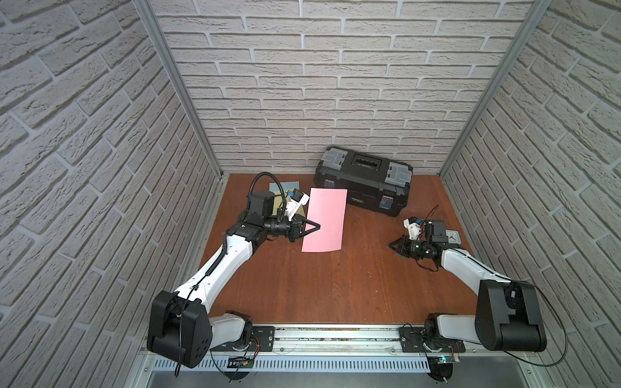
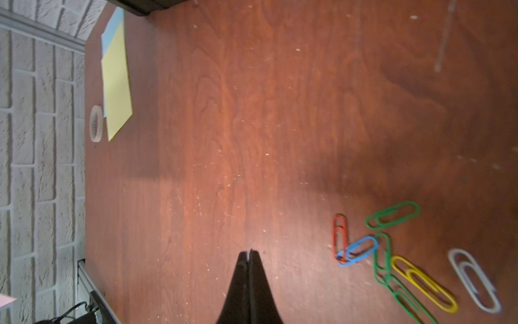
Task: Unclip the paperclips from the documents
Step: Place the paper clip at the center of the board.
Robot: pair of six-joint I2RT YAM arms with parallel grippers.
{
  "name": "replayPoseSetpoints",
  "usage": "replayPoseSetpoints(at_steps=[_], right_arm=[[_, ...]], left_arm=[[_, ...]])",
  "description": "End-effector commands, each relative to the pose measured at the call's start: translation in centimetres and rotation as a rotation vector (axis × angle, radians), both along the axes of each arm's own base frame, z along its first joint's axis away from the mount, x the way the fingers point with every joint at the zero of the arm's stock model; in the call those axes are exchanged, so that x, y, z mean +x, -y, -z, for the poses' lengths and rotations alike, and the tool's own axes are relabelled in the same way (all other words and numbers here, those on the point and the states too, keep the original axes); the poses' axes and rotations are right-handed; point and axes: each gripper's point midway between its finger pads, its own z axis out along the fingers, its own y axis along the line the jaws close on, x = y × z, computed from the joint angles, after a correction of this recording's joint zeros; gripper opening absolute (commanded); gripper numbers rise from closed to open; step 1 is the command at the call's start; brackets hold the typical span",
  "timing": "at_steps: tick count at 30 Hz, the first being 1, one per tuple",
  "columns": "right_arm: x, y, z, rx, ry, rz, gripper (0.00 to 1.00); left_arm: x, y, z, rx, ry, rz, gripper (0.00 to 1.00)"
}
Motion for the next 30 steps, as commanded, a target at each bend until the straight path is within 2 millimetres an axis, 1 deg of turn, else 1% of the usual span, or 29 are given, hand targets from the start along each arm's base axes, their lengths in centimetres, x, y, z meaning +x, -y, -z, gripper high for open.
replayPoseSetpoints(at_steps=[1, 7, 12, 15, 17, 19, 21, 25, 30], right_arm=[[-0.2, 1.5, 0.5, -0.049, -0.032, 0.074, 0.03], [-0.6, 2.4, 1.7, -0.078, -0.093, 0.101, 0.03], [-0.8, 2.7, 2.9, -0.088, -0.146, 0.106, 0.05], [-0.8, 2.8, 3.3, -0.092, -0.167, 0.11, 0.1], [-0.9, 3.0, 3.4, -0.1, -0.173, 0.116, 0.17], [-0.9, 3.2, 3.2, -0.113, -0.169, 0.122, 0.22], [-1.0, 3.3, 3.0, -0.124, -0.165, 0.127, 0.26], [-1.0, 3.6, 2.5, -0.143, -0.161, 0.126, 0.31], [-1.3, 3.9, 2.6, -0.168, -0.192, 0.12, 0.39]], left_arm=[[0.8, -0.1, -1.2, -0.002, 0.071, -0.016, 0.0], [0.9, -0.3, -1.1, 0.01, 0.077, -0.032, 0.0], [1.0, -0.4, -1.0, 0.017, 0.077, -0.04, 0.0], [1.2, -0.5, -1.0, 0.021, 0.078, -0.047, 0.0], [1.2, -0.5, -0.9, 0.026, 0.079, -0.052, 0.0], [1.3, -0.7, -0.8, 0.036, 0.08, -0.066, 0.0], [1.5, -0.8, -0.6, 0.044, 0.08, -0.078, 0.0], [2.5, -1.4, 0.1, 0.081, 0.072, -0.134, 0.0], [3.1, -1.8, 0.5, 0.102, 0.067, -0.168, 0.0]])
